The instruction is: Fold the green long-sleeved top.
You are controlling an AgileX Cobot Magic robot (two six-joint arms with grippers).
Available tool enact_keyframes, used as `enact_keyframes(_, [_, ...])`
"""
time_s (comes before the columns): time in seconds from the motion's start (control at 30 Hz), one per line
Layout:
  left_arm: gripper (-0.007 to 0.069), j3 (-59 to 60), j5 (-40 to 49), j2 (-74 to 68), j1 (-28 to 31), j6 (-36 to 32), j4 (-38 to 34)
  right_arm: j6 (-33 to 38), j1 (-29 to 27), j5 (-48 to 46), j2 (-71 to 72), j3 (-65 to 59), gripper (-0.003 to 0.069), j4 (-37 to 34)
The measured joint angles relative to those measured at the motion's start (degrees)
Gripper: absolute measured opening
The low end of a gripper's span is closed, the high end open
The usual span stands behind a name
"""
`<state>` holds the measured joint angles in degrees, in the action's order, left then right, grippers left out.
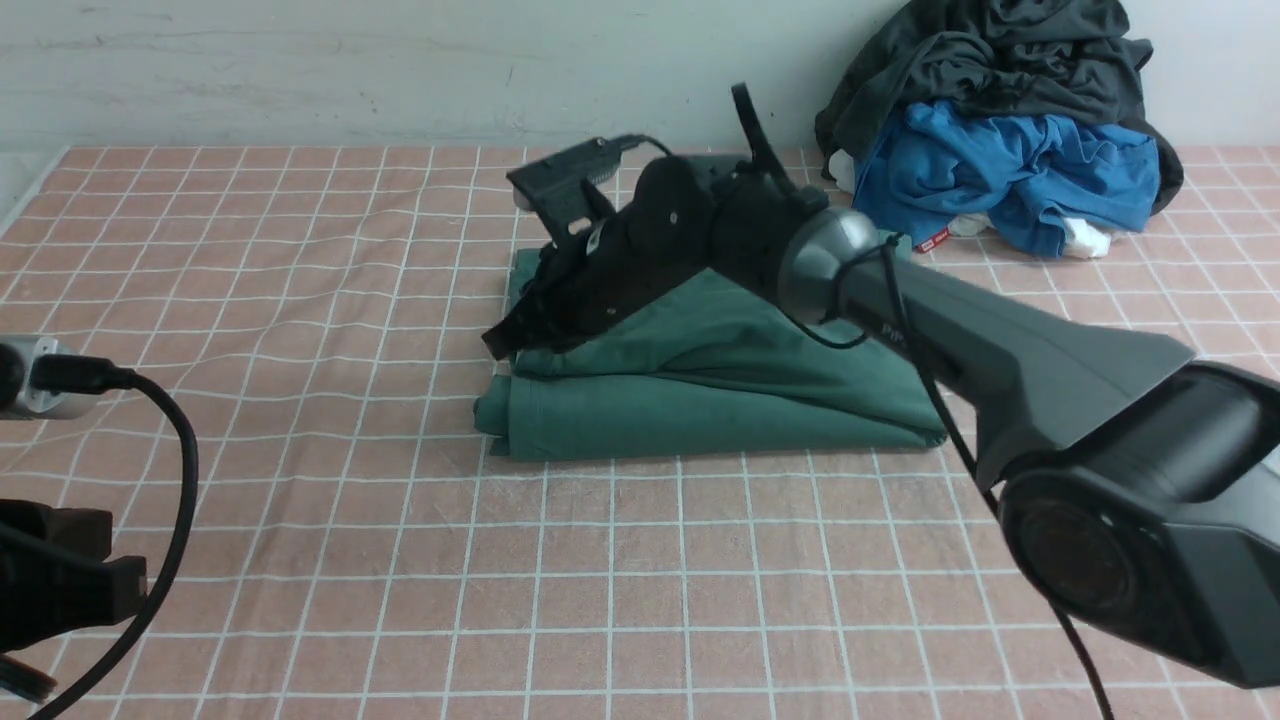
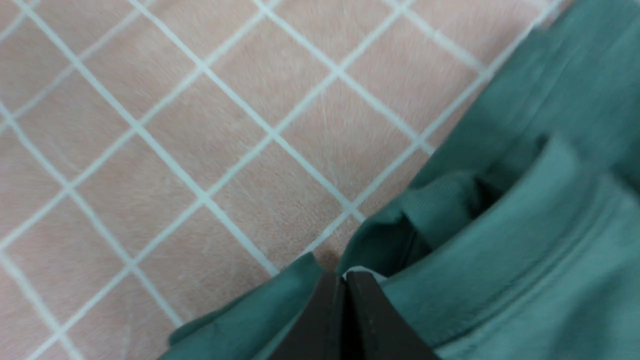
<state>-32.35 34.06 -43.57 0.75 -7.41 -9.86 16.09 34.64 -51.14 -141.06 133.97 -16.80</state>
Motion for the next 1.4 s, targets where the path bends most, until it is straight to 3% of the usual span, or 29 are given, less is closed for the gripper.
enact_keyframes(0.2, [0.0069, 0.00, -0.27, 0.00, 0.00, 0.00, 0.00, 0.24, 0.00, -16.13, 15.14, 8.11, -0.0013, 14.74])
enact_keyframes(0.33, [0.0069, 0.00, -0.71, 0.00, 0.00, 0.00, 0.00, 0.22, -1.81, -20.26, 24.91, 9.39, -0.0013, 23.07])
enact_keyframes(0.47, [0.0069, 0.00, -0.82, 0.00, 0.00, 0.00, 0.00, -2.05, -7.36, -21.33, 32.73, 6.78, -0.0013, 23.09])
enact_keyframes(0.63, [0.0069, 0.00, -0.82, 0.00, 0.00, 0.00, 0.00, -2.21, -13.18, -21.36, 43.68, -4.43, -0.0013, 14.11])
enact_keyframes(0.73, [0.0069, 0.00, -0.82, 0.00, 0.00, 0.00, 0.00, -1.16, -14.06, -15.50, 51.76, -15.72, -0.0013, 10.37])
enact_keyframes(0.87, [0.0069, 0.00, -0.82, 0.00, 0.00, 0.00, 0.00, -0.15, -14.13, 0.97, 64.86, -36.68, -0.0013, 8.95])
enact_keyframes(1.03, [0.0069, 0.00, -0.85, 0.00, 0.00, 0.00, 0.00, -0.03, -14.13, 29.31, 84.01, -71.55, -0.0013, 6.99])
enact_keyframes(1.23, [0.0069, 0.00, -0.85, 0.00, 0.00, 0.00, 0.00, 0.23, -14.17, 38.54, 93.17, -97.77, -0.0013, 5.89])
enact_keyframes(1.4, [0.0069, 0.00, -0.85, 0.00, 0.00, 0.00, 0.00, 0.11, -14.19, 39.35, 96.54, -106.88, -0.0013, 3.18])
